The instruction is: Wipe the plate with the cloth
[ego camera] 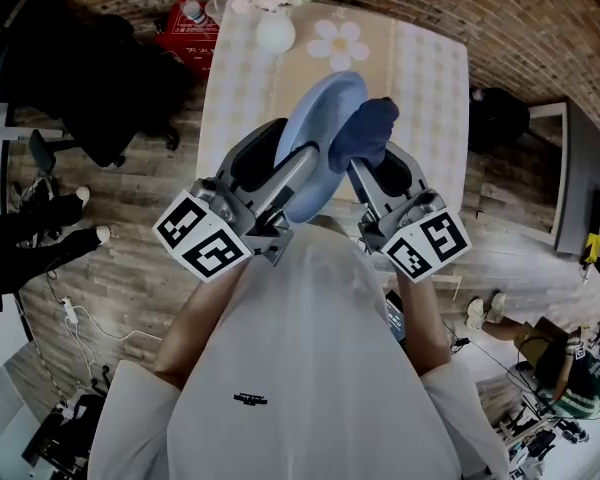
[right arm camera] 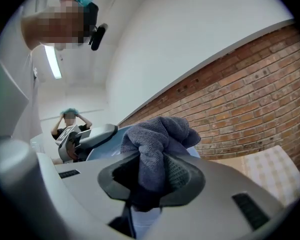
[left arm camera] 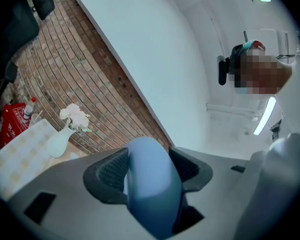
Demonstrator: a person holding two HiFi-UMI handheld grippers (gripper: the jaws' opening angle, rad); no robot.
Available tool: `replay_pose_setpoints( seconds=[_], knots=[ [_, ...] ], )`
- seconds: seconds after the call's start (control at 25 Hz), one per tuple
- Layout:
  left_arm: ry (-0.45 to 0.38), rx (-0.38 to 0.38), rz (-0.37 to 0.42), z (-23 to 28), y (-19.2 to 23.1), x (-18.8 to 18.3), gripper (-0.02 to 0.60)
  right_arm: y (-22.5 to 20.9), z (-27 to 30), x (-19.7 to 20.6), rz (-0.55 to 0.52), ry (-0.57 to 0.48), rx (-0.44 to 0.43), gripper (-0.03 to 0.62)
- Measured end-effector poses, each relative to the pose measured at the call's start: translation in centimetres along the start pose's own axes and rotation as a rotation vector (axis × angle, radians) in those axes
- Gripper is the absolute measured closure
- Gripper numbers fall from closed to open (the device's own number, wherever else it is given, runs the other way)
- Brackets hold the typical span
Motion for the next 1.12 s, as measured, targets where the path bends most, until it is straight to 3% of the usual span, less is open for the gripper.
replay_pose_setpoints(
  seconds=[0.32, 0.6, 1.12],
  knots=[
    [-0.021, 0.016, 0.054, 0.1, -0.2, -1.1, 0.336, -4.4, -3.4, -3.8, -0.084, -0.095, 0.165, 0.480],
    [-0.012, -0.006, 0.052, -0.2, 0.4, -0.7, 0.336, -6.7, -7.1, -2.4, -0.131, -0.074, 0.296, 0.480],
    [0.003, -0.001, 0.044, -0.1, 0.4, 0.2, 0.336, -5.6, -7.2, 0.2, -0.098, -0.017, 0.281, 0.480]
  ],
)
Point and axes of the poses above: the fingertips, and each gripper's own axes: z forward along the fingers, y to its left, x out of its underside, the point moved 3 cm from there along -z, backward along the fingers, and after that the axes turned 14 degrees about -y, right-handed, at the moved point
